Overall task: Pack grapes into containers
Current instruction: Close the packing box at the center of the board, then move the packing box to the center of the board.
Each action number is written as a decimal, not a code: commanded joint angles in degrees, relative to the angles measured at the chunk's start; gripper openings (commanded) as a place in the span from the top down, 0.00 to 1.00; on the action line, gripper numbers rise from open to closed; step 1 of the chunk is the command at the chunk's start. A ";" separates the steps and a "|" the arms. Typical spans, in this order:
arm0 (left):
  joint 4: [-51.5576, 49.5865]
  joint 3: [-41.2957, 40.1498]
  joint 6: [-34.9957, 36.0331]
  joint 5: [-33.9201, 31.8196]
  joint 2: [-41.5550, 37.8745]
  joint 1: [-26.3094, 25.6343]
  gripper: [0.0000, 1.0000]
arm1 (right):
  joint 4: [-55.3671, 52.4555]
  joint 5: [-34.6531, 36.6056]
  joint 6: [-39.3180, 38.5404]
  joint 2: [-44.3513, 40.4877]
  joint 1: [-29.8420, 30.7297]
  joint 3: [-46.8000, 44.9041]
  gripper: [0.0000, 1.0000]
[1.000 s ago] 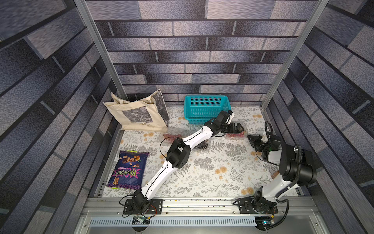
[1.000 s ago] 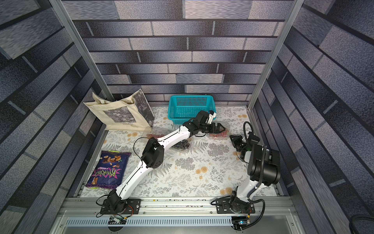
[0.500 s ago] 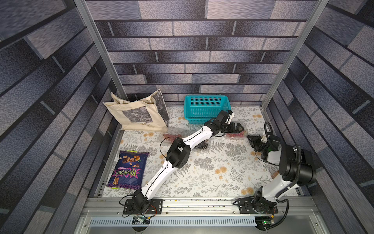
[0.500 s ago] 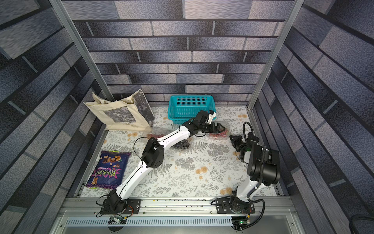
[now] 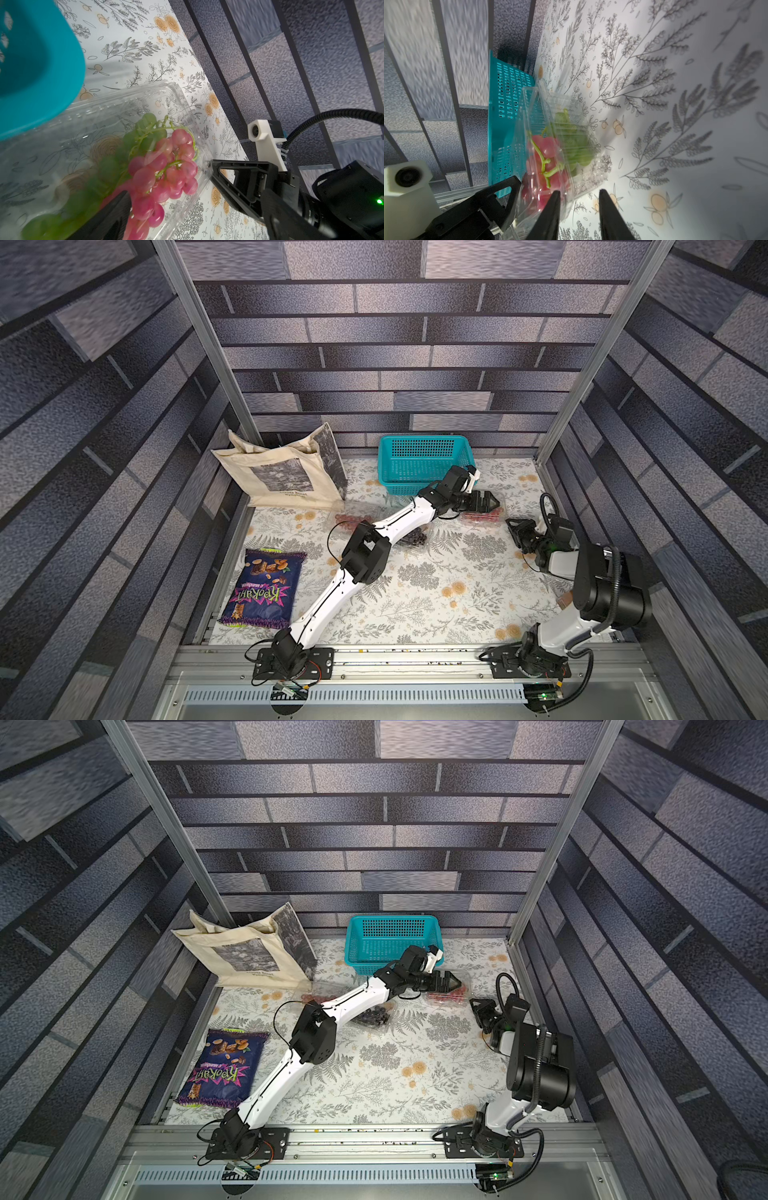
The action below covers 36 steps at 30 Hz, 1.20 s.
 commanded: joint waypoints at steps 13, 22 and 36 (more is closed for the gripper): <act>-12.91 -0.13 10.01 -4.45 -11.89 -0.91 0.00 | -26.59 8.83 -10.76 -11.64 0.34 10.31 0.07; -9.74 -19.61 13.54 -11.17 -30.94 1.62 0.00 | -38.48 10.84 -18.43 1.61 2.25 28.56 0.00; -1.74 -61.29 10.43 -14.96 -61.29 15.42 0.00 | -46.31 15.65 -27.95 16.41 16.59 45.91 0.00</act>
